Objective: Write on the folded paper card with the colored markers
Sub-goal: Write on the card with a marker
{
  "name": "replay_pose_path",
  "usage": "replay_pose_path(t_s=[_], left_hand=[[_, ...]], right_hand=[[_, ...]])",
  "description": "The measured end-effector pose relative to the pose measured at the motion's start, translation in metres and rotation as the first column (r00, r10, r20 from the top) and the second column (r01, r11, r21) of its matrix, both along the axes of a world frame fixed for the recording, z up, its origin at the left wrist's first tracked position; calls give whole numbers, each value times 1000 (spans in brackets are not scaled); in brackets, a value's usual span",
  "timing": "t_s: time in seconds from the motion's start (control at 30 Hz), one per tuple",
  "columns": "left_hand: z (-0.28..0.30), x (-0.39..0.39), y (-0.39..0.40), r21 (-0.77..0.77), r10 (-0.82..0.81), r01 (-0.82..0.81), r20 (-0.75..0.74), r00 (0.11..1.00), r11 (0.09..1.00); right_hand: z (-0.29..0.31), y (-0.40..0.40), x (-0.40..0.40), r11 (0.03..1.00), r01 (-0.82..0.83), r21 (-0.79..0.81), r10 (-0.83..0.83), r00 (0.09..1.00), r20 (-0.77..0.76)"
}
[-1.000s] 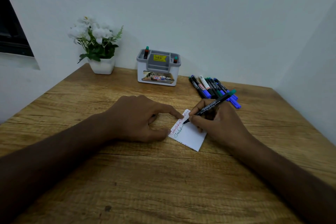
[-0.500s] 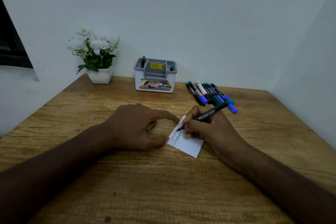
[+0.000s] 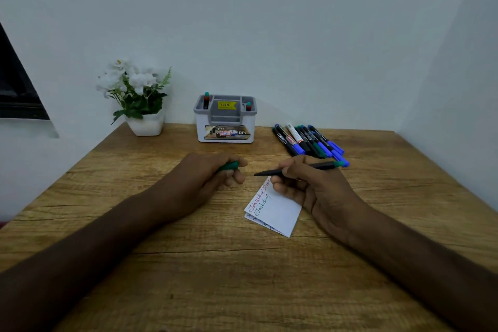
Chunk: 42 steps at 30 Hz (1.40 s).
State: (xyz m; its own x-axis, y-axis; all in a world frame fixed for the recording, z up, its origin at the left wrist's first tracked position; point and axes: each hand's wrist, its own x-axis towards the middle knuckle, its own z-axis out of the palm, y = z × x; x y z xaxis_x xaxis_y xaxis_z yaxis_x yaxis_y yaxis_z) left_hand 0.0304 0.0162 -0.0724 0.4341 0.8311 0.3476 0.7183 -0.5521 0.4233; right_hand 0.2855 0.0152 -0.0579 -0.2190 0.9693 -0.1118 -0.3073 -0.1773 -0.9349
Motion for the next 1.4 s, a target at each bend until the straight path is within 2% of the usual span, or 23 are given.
replay_pose_path(t_s=[0.17, 0.57, 0.67, 0.77, 0.8, 0.93, 1.13, 1.23, 1.3, 1.4], left_hand=[[0, -1, 0, 68, -20, 23, -32, 999, 997], [-2, 4, 0, 79, -27, 34, -96, 995, 996], [-1, 6, -2, 94, -12, 20, -84, 996, 995], [0, 11, -6, 118, -19, 30, -97, 995, 992], [0, 15, -7, 127, -23, 35, -100, 995, 991], [0, 26, -9, 128, -6, 19, -103, 995, 992], [6, 34, -13, 121, 29, -14, -126, 992, 993], [9, 40, -15, 192, 23, 8, -159, 987, 981], [7, 39, -12, 290, 82, -30, -168, 982, 956], [12, 28, -2, 363, 155, -122, -65, 986, 924]], right_hand=[[1, -1, 1, 998, 6, -65, -13, 995, -102], [-3, 1, -1, 999, -30, -18, 29, 998, -47], [-5, 1, 0, 997, -57, 49, 55, 998, 44], [-5, -2, 0, 979, -110, 173, 54, 952, 301], [-6, -3, 0, 974, -118, 192, 49, 942, 333], [-7, -3, 1, 981, -56, 183, 7, 966, 260], [-6, -4, 0, 982, -78, 174, 38, 973, 226], [-8, -5, -1, 974, -71, 214, 6, 957, 290], [-8, -5, -1, 965, -67, 253, -24, 940, 341], [-7, -5, -2, 945, -159, 287, 11, 890, 457]])
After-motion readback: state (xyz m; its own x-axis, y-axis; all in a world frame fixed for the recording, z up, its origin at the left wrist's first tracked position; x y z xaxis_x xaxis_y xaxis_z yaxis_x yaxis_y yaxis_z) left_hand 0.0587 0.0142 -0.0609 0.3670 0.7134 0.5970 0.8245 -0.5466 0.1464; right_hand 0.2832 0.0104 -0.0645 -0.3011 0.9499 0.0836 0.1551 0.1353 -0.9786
